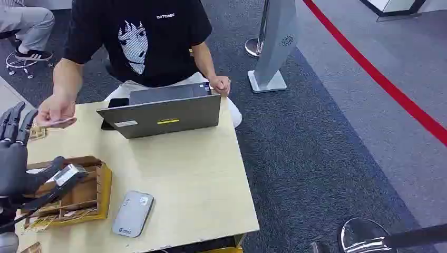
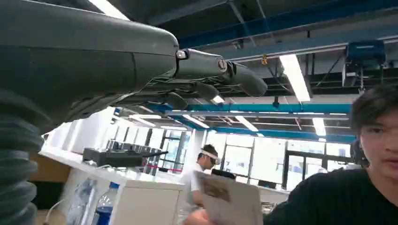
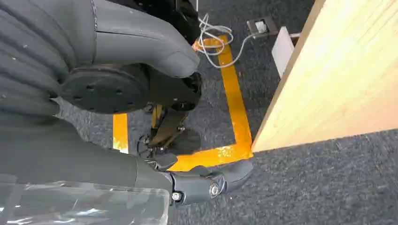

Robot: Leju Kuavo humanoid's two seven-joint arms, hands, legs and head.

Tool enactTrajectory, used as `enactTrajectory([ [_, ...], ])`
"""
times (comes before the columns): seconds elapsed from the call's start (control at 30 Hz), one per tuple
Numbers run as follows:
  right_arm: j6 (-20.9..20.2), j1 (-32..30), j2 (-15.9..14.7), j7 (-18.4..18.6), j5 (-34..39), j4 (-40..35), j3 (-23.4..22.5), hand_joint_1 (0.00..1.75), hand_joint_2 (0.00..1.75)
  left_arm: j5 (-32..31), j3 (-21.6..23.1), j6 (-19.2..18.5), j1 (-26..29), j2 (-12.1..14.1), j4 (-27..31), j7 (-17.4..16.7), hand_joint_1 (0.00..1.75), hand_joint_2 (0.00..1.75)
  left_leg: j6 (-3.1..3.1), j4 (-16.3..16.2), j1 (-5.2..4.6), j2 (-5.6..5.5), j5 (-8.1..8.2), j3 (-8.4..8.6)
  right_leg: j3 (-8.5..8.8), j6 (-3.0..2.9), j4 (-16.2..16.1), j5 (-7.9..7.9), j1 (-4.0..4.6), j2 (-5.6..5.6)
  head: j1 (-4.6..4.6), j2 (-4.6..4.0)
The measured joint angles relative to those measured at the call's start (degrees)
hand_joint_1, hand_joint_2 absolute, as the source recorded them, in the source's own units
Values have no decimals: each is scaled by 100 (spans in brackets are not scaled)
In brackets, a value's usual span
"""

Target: Pass the card to the sensor for recognition and then transmit it.

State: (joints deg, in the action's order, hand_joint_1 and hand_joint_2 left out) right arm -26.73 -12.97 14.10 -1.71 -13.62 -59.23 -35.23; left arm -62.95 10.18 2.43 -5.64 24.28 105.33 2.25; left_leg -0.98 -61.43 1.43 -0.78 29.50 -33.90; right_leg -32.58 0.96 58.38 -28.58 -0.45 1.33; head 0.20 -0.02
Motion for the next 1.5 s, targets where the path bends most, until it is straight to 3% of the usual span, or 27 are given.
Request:
enactTrajectory([
  [0.17, 55, 6, -68, 55, 177, 83, 190, 0, 175, -24, 167, -50, -207, 118, -164, -83, 0, 175, 1, 1, -1, 1, 1, 0, -3, 0, -1, -2, -1, 1, 0, 0],
  [0.2, 83, 7, -83, 88, 219, 94, 223, 0, 175, -24, 191, -50, -219, 136, -188, -94, 68, 175, 1, 2, -2, 1, 1, -1, -3, 0, -1, -2, -1, 1, 0, 0],
  [0.23, 105, 2, -98, 94, 255, 105, 266, 0, 175, -24, 204, -35, -221, 149, -207, -98, 68, 175, 2, 2, -2, 2, 2, -1, -3, -1, -1, -3, 0, 1, 2, 0],
  [0.27, 136, -1, -114, 92, 293, 120, 295, 0, 175, -17, 212, -13, -220, 164, -227, -98, 175, 175, 2, 2, -2, 2, 2, -1, -3, -2, -1, -4, 0, 1, -2, 0],
  [0.87, 389, -55, -302, 114, 697, 238, 734, 0, 175, 133, 223, 223, -67, 188, -328, -43, 175, 175, 2, 4, -4, 2, 3, -2, -2, -3, 0, -4, 0, 2, 0, 0],
  [1.23, 514, -267, -295, 239, 1060, -15, 868, 0, 175, 339, 234, 1021, 1168, -46, 442, 634, 175, 175, 3, 6, -12, 6, 13, -1, -5, 0, -5, -13, -4, 5, -4, 0],
  [1.5, 503, -302, -295, 249, 1187, -90, 891, 0, 175, 426, 503, 1001, 1695, -159, 588, 837, 175, 175, 3, 7, -16, 4, 12, 0, -5, 0, -4, -13, -3, 4, -7, 0],
])
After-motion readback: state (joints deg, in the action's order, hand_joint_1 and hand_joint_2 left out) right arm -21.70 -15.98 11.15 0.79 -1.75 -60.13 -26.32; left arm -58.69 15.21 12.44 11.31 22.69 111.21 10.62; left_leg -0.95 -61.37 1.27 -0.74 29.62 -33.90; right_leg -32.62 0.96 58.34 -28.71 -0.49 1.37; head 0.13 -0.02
